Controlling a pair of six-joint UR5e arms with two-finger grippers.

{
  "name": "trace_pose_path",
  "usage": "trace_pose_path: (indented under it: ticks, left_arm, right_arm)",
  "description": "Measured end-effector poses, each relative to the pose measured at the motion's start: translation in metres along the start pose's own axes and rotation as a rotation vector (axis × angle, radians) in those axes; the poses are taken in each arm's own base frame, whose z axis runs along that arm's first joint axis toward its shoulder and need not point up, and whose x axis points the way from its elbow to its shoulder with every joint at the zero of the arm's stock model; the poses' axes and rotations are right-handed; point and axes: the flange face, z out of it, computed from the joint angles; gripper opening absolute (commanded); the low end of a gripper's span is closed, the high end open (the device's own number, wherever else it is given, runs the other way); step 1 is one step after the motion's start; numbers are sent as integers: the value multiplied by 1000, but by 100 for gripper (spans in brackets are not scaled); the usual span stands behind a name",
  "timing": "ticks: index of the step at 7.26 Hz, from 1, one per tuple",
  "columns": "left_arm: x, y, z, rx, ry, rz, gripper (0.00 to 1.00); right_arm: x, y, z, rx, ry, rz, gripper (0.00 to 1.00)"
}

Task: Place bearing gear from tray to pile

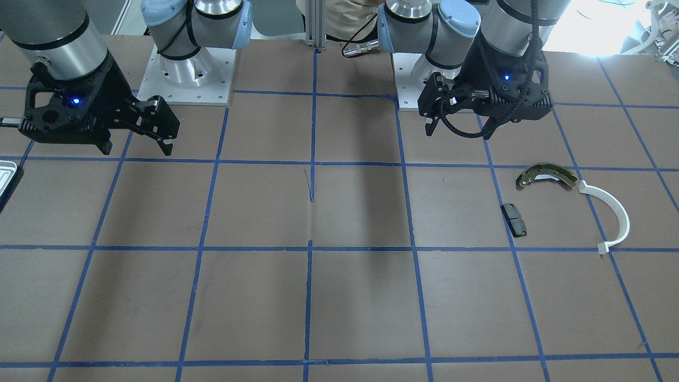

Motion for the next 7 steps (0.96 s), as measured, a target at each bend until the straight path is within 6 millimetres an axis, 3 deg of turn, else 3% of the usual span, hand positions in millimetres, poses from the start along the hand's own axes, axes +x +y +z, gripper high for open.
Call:
trace_pose_path:
  ticks: [2,3,4,5,7]
  left_arm:
    - [0,0,-1,1,-3,0,100]
    - [0,0,-1,1,-5,1,100]
    - [-1,0,-1,1,-7,1,100]
    - [-1,0,-1,1,-9,3,100]
    - [-1,0,-1,2,-10,5,100]
  right_arm:
    - [2,-4,-1,-4,1,2,100]
    - [11,-7,1,-9,24,2,100]
    - [43,-11,3,-26,52,2,100]
    - [98,-13,3,-50,76,2,100]
    - [240,-4,8,-87,71,-77,100]
